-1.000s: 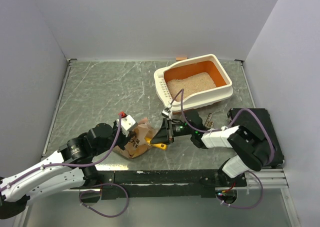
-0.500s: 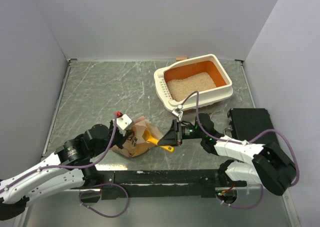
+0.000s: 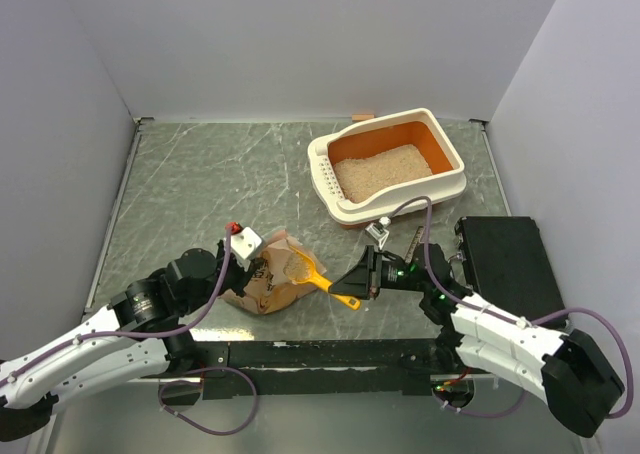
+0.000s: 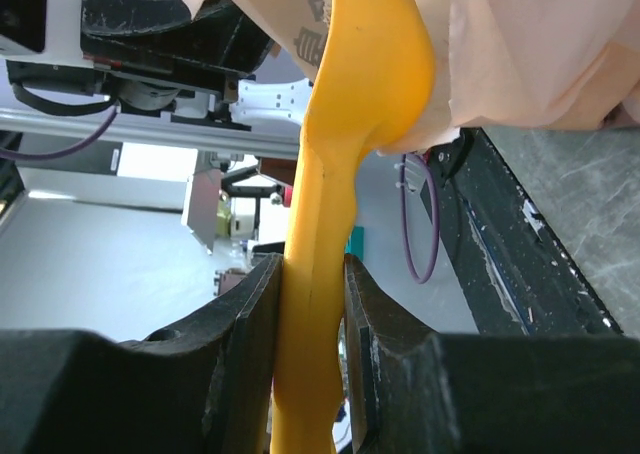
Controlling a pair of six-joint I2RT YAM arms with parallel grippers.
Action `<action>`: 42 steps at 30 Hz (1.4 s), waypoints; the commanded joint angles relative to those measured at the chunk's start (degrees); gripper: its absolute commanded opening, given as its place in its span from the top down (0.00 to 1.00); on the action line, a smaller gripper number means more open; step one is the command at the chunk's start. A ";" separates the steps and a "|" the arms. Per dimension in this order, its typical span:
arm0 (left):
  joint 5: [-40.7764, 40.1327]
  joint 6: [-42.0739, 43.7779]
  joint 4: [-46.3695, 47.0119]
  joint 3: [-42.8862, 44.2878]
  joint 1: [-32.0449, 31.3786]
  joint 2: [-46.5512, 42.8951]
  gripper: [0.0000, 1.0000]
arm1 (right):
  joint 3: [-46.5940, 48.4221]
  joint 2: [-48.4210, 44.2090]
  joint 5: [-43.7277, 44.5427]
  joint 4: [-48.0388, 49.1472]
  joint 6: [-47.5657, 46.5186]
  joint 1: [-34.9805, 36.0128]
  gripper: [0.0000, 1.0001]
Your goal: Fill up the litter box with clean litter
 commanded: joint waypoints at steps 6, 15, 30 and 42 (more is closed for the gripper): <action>-1.66 -0.43 7.32 1.01 -0.21 -1.05 0.99 | -0.62 -9.14 4.38 -2.17 2.93 -0.27 1.00; -7.28 -1.13 7.32 1.18 -0.30 -2.54 0.99 | -0.10 -14.07 5.70 -8.58 2.14 -0.35 1.00; -10.98 -1.48 7.85 1.09 -0.21 -6.15 0.99 | 1.66 -20.58 17.20 -15.88 1.53 -1.50 1.00; -10.37 -1.22 8.46 1.00 -0.21 -6.85 0.99 | 8.51 -16.45 30.48 -16.33 2.23 -4.75 1.00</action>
